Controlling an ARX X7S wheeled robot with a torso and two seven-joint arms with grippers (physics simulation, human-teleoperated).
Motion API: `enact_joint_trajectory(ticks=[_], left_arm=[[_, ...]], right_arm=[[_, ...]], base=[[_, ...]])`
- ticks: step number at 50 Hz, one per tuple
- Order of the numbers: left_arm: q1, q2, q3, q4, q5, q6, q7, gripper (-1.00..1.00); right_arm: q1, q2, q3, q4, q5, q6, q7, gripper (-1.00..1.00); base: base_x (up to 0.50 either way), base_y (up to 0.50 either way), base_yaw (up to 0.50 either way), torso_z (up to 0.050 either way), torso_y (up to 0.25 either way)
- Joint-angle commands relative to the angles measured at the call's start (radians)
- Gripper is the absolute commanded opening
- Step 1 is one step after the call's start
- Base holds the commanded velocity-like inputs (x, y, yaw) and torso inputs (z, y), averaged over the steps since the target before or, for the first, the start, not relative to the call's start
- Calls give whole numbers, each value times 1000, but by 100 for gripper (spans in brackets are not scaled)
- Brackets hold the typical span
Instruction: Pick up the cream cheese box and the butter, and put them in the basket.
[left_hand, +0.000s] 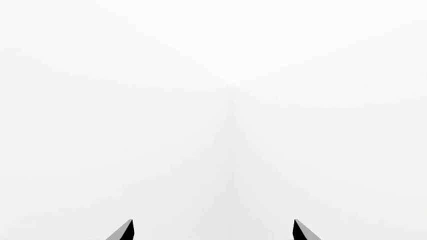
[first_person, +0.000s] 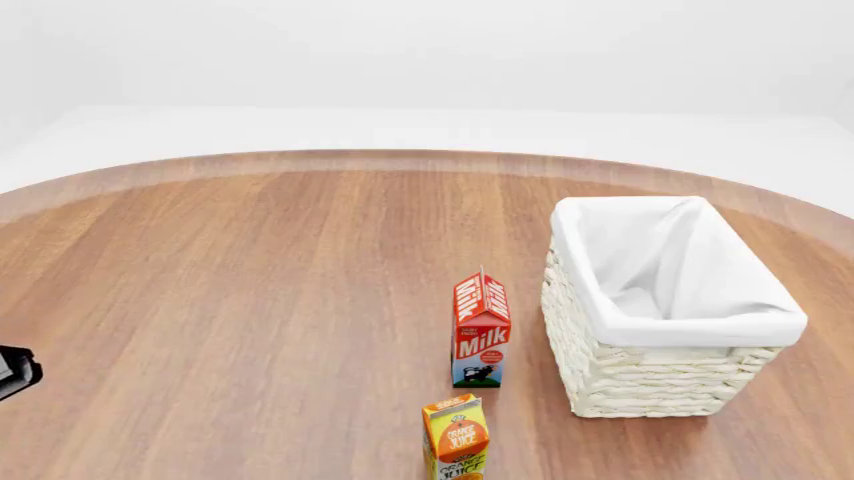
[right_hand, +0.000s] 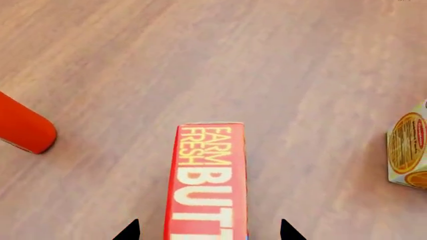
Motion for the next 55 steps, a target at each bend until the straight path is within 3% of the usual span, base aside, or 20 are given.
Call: enact_joint_trajectory(ticks=[1,19,55], left_arm=[[3,21,-26,-2,16,13,21,100],[1,20,-30,-10,9,16,19,100],[2,20,-31,-15,10,21,17,100]], right_arm=[[24,4,0,9,-22,-3,2,100],[30,17,-84,62,-26,-30,-44,100],[35,39,-91,86,18,-67,-40,100]], base=[[0,0,0,0,0],[0,0,0,0,0],[0,0,0,0,0]])
